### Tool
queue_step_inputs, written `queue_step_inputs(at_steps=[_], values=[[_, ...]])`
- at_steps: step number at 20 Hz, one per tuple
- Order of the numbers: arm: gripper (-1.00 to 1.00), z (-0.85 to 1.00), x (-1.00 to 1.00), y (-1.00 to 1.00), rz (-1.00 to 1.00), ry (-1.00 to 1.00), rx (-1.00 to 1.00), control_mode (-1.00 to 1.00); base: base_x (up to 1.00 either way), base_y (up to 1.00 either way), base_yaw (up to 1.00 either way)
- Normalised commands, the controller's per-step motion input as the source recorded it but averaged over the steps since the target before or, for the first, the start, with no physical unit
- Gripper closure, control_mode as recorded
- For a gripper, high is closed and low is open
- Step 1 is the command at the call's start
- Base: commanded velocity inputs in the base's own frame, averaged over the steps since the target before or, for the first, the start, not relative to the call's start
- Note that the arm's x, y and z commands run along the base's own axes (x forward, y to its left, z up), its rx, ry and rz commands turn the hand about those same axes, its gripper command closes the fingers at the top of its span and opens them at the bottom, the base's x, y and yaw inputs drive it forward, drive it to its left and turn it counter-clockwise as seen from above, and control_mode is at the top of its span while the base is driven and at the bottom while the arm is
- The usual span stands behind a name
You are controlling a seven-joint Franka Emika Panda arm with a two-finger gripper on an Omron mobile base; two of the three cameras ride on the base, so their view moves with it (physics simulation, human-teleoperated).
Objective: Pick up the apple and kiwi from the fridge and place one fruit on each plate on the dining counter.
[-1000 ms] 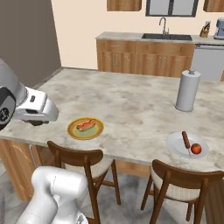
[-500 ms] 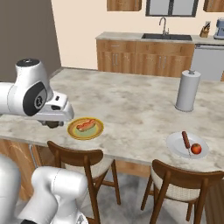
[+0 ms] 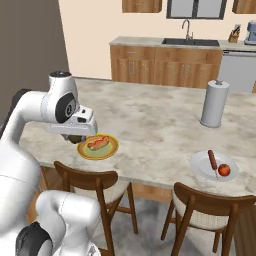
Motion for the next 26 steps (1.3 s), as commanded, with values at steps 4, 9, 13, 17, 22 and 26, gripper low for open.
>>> queue_step_inputs(at_steps=[4, 9, 13, 17, 22, 26], values=[[1.0, -0.44, 0.64, 0.0, -0.07, 0.09, 0.01, -1.0, 0.0, 0.0, 0.0], [1.0, -0.46, 0.49, 0.0, -0.06, 0.08, 0.02, -1.0, 0.0, 0.0, 0.0], [1.0, -0.49, 0.48, 0.0, -0.04, 0.08, 0.02, -1.0, 0.0, 0.0, 0.0], [1.0, -0.48, 0.35, 0.0, -0.02, 0.07, 0.02, -1.0, 0.0, 0.0, 0.0], [1.0, -0.43, 0.31, 0.0, -0.02, 0.04, 0.01, -1.0, 0.0, 0.0, 0.0], [1.0, -0.37, 0.39, 0.0, -0.03, 0.0, 0.0, -1.0, 0.0, 0.0, 0.0]])
